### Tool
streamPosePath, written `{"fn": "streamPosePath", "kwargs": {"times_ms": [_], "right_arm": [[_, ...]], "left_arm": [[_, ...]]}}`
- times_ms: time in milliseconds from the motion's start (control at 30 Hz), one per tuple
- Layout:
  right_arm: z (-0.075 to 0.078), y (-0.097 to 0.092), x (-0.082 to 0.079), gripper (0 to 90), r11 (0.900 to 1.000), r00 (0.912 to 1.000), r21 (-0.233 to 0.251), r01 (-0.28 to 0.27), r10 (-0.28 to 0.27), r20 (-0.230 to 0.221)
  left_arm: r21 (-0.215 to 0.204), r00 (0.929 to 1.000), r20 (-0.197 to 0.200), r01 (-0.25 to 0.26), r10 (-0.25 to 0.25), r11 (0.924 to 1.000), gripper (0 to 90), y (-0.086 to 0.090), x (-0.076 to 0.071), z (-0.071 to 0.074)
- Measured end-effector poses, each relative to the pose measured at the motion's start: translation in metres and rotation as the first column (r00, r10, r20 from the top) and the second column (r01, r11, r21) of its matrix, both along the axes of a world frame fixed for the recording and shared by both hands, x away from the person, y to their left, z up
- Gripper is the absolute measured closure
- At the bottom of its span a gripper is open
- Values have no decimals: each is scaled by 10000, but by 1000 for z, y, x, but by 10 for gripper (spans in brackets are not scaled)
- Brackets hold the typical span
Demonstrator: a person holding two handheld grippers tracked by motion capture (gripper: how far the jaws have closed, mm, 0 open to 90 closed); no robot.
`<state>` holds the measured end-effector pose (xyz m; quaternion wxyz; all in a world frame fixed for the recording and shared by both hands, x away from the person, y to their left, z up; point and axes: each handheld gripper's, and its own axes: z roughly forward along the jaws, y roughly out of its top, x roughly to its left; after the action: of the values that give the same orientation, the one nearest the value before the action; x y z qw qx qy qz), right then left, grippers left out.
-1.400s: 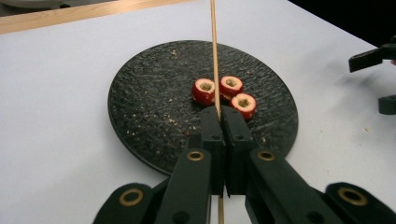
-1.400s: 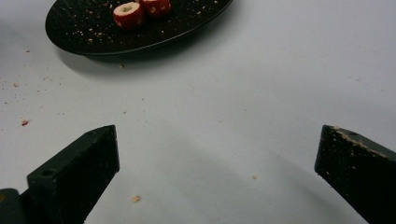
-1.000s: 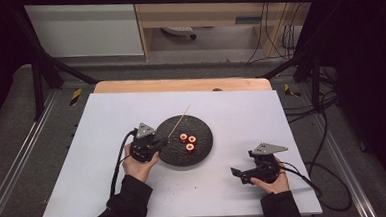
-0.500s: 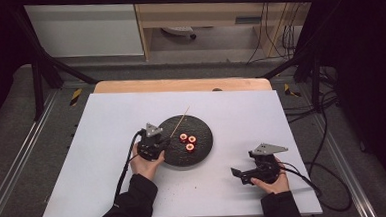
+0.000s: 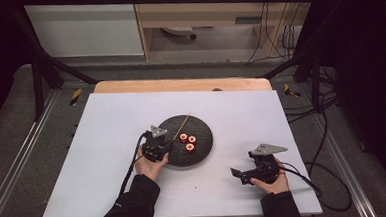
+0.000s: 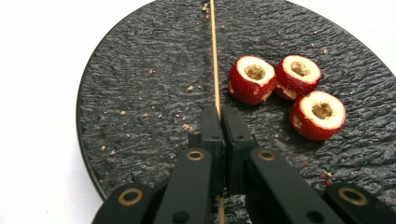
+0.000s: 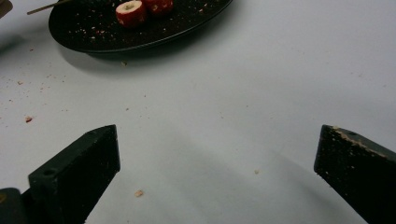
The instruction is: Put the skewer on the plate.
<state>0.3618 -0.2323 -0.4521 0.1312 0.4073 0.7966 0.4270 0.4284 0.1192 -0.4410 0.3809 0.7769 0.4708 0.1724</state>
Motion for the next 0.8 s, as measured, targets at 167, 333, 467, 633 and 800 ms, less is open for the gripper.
{"fn": "streamPosePath", "kwargs": {"times_ms": [167,333,467,633,800], "right_arm": [[0,0,0,12,10000,10000,-15,2,-2,30],[0,0,0,11,10000,10000,-40,-7,7,-1],[0,0,0,10,10000,10000,-8,44,-44,-35],[0,-1,-1,9,10000,10000,1,58,-58,-50],[2,-2,-1,9,10000,10000,17,80,-80,14]], "left_arm": [[16,10000,40,-6,5,10000,874,1,0,-1],[139,9996,-14,277,-277,9995,771,6,-3,2],[180,9981,212,577,-581,9982,695,15,-10,11],[256,9932,342,1108,-1117,9935,555,29,-19,20],[424,9859,206,1651,-1660,9854,403,47,-27,25]]}}
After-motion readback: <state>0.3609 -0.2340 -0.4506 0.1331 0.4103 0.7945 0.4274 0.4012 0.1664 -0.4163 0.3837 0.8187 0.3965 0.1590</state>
